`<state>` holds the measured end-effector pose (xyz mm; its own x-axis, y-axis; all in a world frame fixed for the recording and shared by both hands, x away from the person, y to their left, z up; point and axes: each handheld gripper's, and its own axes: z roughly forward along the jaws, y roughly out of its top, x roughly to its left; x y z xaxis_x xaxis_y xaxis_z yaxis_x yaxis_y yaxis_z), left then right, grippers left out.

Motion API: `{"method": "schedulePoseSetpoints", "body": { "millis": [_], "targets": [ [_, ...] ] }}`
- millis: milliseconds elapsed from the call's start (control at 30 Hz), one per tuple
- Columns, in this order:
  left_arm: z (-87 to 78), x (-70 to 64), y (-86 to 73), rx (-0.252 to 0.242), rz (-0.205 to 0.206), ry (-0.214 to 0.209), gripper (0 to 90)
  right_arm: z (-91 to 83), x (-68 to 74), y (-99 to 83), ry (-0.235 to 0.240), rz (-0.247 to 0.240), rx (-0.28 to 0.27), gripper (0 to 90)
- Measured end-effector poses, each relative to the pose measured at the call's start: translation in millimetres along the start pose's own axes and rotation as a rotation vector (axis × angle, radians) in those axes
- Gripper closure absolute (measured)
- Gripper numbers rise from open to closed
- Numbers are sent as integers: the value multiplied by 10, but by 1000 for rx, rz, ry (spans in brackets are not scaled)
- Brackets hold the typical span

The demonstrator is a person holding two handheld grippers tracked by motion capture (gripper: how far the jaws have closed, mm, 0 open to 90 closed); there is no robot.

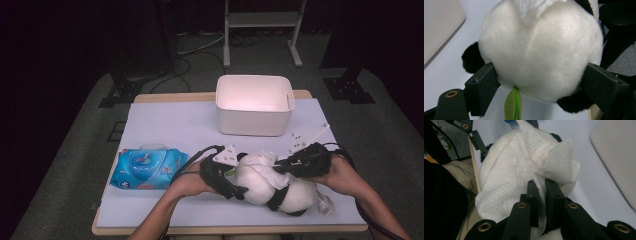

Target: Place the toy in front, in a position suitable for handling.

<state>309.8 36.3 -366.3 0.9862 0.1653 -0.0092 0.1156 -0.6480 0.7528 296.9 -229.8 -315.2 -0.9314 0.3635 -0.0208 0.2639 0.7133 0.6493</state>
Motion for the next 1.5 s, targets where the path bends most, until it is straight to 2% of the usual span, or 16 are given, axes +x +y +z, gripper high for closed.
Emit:
{"method": "schedulePoseSetpoints", "body": {
  "millis": [167,300,500,633,733,833,1000,1100,1167,1300,1367,1500],
  "targets": [
    [13,11,28,2,-5,1,162,-28,104,-28,-6,-25,-13,815],
    [22,19,45,7,-9,5,162,-25,68,-32,-31,-19,-12,757],
    [36,38,37,18,-8,2,162,16,25,-11,12,-15,-31,643],
    [37,38,43,29,-5,3,162,61,61,47,22,-43,-13,541],
    [47,41,44,34,-3,5,162,102,86,92,-4,-69,15,508],
    [61,41,38,39,-3,3,163,138,83,115,9,-61,24,461],
    [94,66,-3,32,-22,-10,163,190,93,135,-21,-72,58,509],
    [114,80,-26,41,-30,-11,164,224,103,141,-41,-88,73,653],
    [118,91,-40,49,-30,-11,163,238,110,133,-53,-105,78,793],
    [106,111,-54,41,-38,-4,163,222,104,124,-52,-101,45,832],
    [95,113,-48,29,-42,5,163,202,111,147,-29,-93,16,835],
    [86,103,-27,19,-40,14,163,222,173,248,-11,-108,10,835]
  ]
}}
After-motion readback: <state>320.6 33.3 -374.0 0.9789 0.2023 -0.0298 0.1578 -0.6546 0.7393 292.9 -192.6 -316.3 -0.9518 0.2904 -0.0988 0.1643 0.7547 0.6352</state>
